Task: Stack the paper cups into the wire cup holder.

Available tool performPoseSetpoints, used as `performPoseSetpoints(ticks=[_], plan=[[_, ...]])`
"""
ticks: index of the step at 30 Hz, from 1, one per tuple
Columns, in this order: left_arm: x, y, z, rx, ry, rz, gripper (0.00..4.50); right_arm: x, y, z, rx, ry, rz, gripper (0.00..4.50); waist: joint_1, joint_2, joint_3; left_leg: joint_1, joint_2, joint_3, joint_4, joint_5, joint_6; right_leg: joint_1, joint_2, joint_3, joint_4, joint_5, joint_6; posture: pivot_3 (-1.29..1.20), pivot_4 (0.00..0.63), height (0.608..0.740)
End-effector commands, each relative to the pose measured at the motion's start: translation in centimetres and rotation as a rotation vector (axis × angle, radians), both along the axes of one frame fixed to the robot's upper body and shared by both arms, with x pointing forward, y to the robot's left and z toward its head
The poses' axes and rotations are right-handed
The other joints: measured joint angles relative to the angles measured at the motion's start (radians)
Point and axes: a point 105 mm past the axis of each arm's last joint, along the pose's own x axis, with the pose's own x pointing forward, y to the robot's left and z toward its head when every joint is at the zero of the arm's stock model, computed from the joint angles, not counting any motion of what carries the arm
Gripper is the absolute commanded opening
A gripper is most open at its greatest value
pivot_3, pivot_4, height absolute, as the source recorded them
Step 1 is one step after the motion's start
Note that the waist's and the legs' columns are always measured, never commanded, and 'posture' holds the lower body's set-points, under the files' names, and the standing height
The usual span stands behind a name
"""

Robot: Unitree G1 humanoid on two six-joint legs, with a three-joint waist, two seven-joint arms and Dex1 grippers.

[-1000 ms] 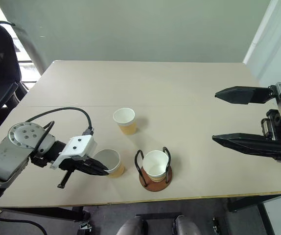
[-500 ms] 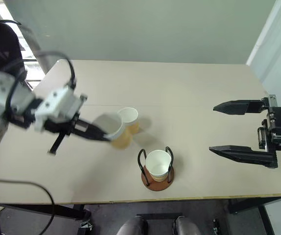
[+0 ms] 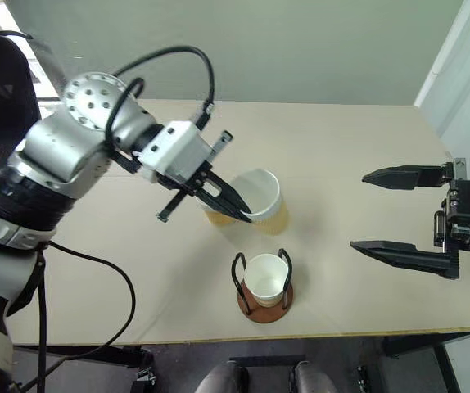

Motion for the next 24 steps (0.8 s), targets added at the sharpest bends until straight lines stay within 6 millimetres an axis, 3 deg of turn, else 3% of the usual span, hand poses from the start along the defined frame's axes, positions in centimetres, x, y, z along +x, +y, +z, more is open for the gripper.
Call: performPoseSetpoints(ticks=[1, 8, 24], plan=[[-1.1, -0.6, 0.9, -0.002, -0.004, -0.104, 0.04, -0.6, 0.0, 1.0, -0.02, -0.066, -0.023, 4.5, 0.001, 0.0, 0.0, 0.0, 0.0, 0.0, 0.0, 0.0, 0.0, 0.0, 0.0, 0.0, 0.0, 0.0, 0.0, 0.0, 0.15, 0.74], [-2.7, -1.0, -0.1, 0.037, 0.035, -0.201, 0.04, -0.9, -0.2, 1.1, -0.035, -0.068, -0.045, 4.5, 0.002, 0.0, 0.0, -0.001, 0.0, 0.0, 0.001, -0.001, 0.001, 0.002, 0.0, 0.0, -0.005, 0.0, 0.003, 0.0, 0.15, 0.74], [-3.9, -0.1, -0.5, 0.082, 0.067, -0.228, 0.04, -1.1, -0.4, 1.2, -0.046, -0.069, -0.055, 4.5, 0.002, 0.0, 0.0, -0.001, 0.0, 0.0, 0.006, -0.002, 0.004, 0.004, 0.0, 0.0, -0.005, 0.0, 0.004, 0.0, 0.15, 0.74]])
